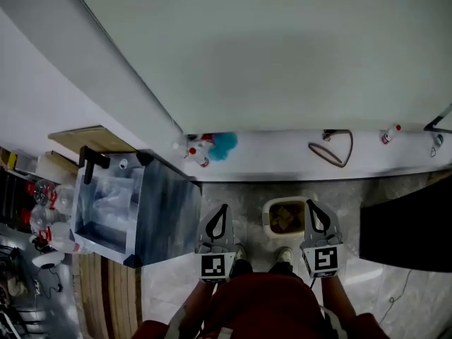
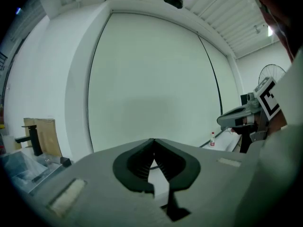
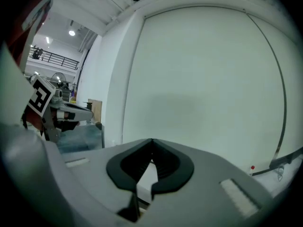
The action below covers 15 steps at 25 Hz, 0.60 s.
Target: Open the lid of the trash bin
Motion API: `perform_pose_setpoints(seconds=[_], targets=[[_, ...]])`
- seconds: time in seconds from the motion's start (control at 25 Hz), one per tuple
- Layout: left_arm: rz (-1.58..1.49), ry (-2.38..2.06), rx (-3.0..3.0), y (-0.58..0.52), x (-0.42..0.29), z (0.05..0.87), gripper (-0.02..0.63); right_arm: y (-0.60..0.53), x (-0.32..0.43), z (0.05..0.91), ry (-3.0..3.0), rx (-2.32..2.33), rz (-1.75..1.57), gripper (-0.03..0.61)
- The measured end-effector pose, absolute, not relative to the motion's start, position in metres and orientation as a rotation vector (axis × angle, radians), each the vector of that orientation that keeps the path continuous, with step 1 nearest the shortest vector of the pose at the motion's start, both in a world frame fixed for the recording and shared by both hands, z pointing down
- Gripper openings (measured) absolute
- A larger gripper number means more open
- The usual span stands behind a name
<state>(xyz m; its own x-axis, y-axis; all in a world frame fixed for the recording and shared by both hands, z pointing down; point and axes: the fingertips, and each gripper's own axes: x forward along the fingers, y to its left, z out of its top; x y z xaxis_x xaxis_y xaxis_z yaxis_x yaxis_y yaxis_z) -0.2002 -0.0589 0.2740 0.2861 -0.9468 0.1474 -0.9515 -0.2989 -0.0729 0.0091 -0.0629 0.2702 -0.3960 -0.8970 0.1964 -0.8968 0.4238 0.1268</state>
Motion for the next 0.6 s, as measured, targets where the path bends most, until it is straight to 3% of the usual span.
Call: perform_pose_setpoints(seconds=[0.6], targets=[[-0.062,-2.044,2.445,-0.064,-0.259,0.187,0.002,-0.074,-0.018,0.187,-2.523,1.599,-0.266,0.000]])
